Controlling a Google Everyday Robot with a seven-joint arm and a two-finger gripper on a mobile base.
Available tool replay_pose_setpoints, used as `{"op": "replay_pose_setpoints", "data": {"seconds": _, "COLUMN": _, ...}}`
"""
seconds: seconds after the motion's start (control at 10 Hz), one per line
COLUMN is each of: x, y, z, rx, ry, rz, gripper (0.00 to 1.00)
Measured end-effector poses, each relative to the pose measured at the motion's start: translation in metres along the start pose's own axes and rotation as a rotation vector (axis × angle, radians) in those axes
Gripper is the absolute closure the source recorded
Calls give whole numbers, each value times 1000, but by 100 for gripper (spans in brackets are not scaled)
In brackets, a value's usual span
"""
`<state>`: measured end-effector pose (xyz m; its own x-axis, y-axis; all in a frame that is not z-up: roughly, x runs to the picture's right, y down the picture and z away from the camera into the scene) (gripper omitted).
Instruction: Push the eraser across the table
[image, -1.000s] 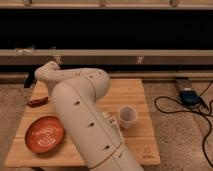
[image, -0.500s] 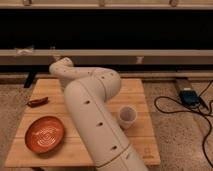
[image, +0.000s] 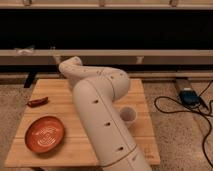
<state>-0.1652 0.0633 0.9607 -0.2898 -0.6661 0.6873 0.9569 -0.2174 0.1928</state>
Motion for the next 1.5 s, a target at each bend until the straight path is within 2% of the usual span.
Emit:
{"op": "replay_pose_setpoints", "data": {"seconds": 0.2, "x": -3, "y": 25, "z": -2, "rx": 2, "ry": 5, "rz": 49, "gripper": 100}}
{"op": "replay_pose_setpoints", "data": {"seconds": 0.5, "x": -3, "y": 48, "z": -3, "rx": 7, "ry": 15, "rz": 102, "gripper": 100}}
{"op": "replay_pose_setpoints", "data": {"seconds": 1.1, "x": -9, "y": 106, "z": 0, "rx": -35, "ry": 19, "rz": 182, "gripper": 100}}
{"op": "replay_pose_setpoints", "data": {"seconds": 1.5, "x": -18, "y": 141, "z": -1, "rx": -38, "ry": 27, "rz": 240, "gripper": 100}}
